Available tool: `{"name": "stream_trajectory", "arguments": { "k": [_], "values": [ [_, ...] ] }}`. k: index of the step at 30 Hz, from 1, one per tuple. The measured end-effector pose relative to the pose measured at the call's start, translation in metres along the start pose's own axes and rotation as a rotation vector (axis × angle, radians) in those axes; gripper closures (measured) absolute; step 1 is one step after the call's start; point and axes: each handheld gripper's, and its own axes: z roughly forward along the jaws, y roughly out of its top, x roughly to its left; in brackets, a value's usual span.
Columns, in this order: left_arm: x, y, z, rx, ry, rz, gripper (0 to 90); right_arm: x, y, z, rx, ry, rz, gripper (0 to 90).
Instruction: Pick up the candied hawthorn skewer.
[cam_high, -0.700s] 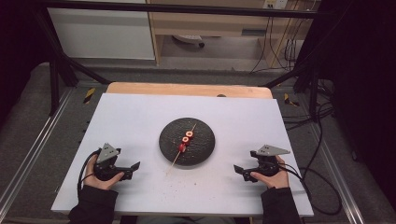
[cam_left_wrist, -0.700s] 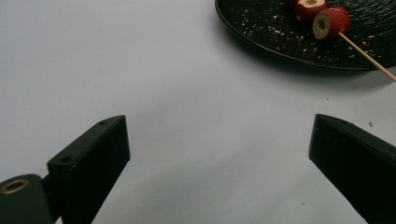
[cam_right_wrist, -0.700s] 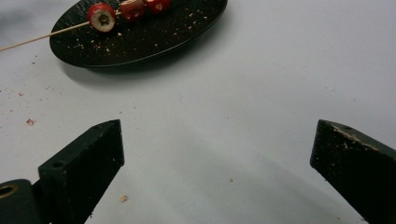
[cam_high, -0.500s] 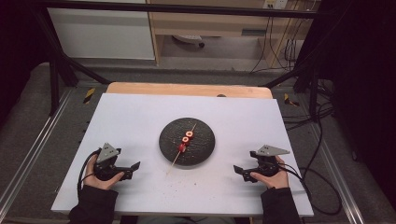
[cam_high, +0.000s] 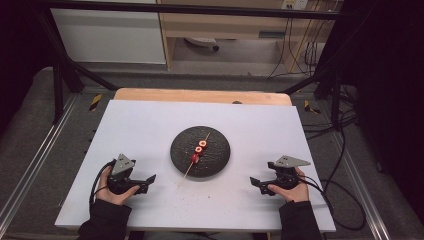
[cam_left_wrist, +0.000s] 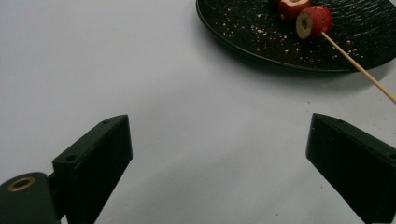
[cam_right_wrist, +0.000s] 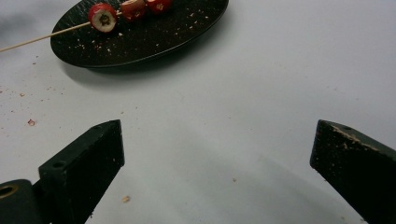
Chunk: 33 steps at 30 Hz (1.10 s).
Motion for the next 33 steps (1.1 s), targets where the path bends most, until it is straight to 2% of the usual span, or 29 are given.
{"name": "stream_trajectory", "arguments": {
  "k": [14, 24, 28, 33],
  "values": [
    [-0.016, 0.023, 0.005, -0.015, -0.018, -0.002, 9.2, 0.001, 0.001, -0.002, -0.004, 0.008, 0.007, 3.6],
    [-0.04, 0.048, 0.02, 0.006, -0.053, 0.012, 15.6, 0.001, 0.001, -0.001, 0.0, 0.011, 0.006, 3.6],
    [-0.049, 0.056, 0.029, 0.017, -0.069, 0.021, 20.2, 0.002, 0.001, 0.0, 0.002, 0.008, 0.002, 3.6],
    [-0.063, 0.063, 0.04, 0.038, -0.09, 0.02, 31.9, 0.003, 0.002, 0.0, 0.003, 0.009, 0.0, 3.7]
  ]
}}
